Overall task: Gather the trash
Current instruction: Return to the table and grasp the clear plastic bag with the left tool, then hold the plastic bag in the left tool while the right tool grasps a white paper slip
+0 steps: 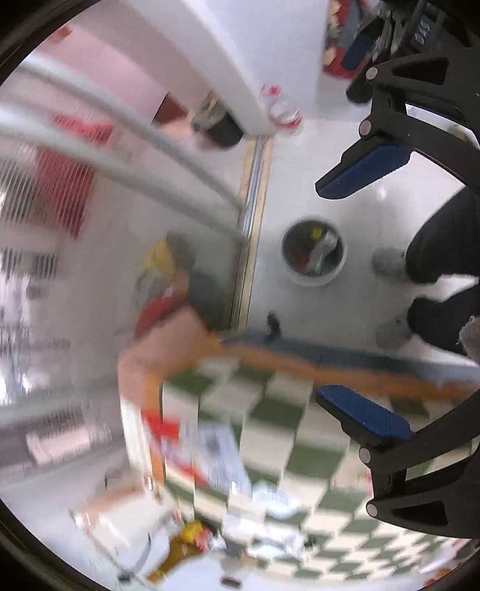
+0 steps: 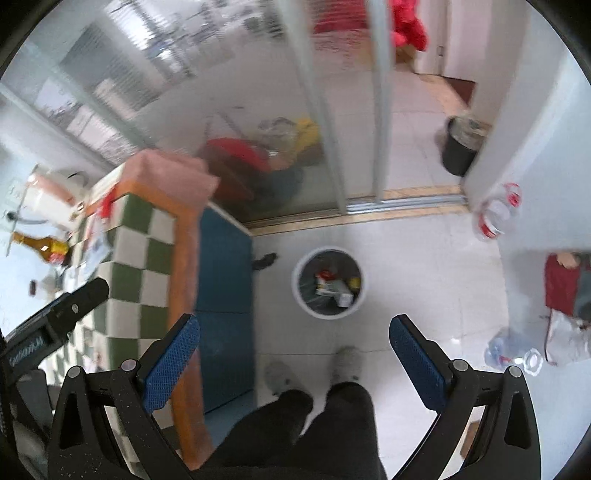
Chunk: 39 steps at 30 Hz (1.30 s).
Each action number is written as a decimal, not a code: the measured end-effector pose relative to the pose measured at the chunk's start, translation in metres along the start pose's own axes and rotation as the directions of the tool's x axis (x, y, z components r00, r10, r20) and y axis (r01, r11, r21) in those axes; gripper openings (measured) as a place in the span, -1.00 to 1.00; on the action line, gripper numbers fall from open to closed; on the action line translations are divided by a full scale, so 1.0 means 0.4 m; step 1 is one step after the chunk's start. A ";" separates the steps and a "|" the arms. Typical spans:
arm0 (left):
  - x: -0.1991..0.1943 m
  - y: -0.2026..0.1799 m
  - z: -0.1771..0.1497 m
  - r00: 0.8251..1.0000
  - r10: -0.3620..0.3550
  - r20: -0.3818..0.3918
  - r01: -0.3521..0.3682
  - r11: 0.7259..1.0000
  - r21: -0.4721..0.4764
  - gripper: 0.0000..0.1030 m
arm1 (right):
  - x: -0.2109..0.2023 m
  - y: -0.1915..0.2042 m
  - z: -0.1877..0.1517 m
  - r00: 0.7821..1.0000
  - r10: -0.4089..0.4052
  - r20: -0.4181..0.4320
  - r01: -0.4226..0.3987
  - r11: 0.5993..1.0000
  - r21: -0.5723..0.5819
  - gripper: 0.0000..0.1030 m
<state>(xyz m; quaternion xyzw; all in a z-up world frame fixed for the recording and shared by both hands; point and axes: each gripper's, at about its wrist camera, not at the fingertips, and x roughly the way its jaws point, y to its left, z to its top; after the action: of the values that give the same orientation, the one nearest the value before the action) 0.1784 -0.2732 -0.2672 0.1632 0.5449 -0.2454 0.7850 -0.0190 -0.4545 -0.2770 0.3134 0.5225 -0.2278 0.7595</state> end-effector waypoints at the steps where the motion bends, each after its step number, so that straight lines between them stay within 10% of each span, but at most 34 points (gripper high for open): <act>1: -0.010 0.046 0.001 1.000 0.020 0.005 -0.020 1.000 -0.022 1.00 | 0.008 0.054 0.008 1.000 0.021 -0.009 -0.021 0.999 -0.026 1.00; 11: 0.061 0.673 -0.256 0.965 0.158 -0.207 -0.224 0.911 -0.348 0.98 | 0.196 0.556 -0.013 0.981 0.095 -0.171 -0.142 0.947 -0.289 1.00; 22: 0.252 0.642 -0.321 0.951 0.133 -0.281 -0.117 0.990 0.072 0.94 | 0.351 0.738 -0.046 0.967 -0.011 -0.253 -0.089 0.921 -0.378 1.00; 24: 0.264 0.645 -0.317 0.954 0.106 -0.281 -0.090 0.994 0.069 0.79 | 0.366 0.737 -0.045 0.967 -0.025 -0.254 -0.074 0.926 -0.371 1.00; 26: 0.265 0.665 -0.304 0.963 -0.004 -0.269 0.006 1.000 0.006 0.30 | 0.377 0.734 -0.043 0.966 -0.034 -0.256 -0.062 0.932 -0.358 1.00; 32: 0.260 0.745 -0.277 0.972 -0.020 -0.233 -0.004 0.995 -0.099 -0.89 | 0.412 0.758 -0.040 0.961 -0.044 -0.272 -0.054 0.939 -0.340 1.00; 39: 0.223 0.913 -0.317 0.976 0.060 -0.209 -0.134 0.922 -0.363 -0.90 | 0.447 0.912 -0.036 0.957 0.006 -0.290 -0.128 0.906 -0.403 1.00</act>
<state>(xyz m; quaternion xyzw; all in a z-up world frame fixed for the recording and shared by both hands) 0.3113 0.0762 -0.3995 0.0602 0.6469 -0.0801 0.7559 0.2798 -0.1923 -0.3614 0.1910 0.6507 -0.0375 0.7340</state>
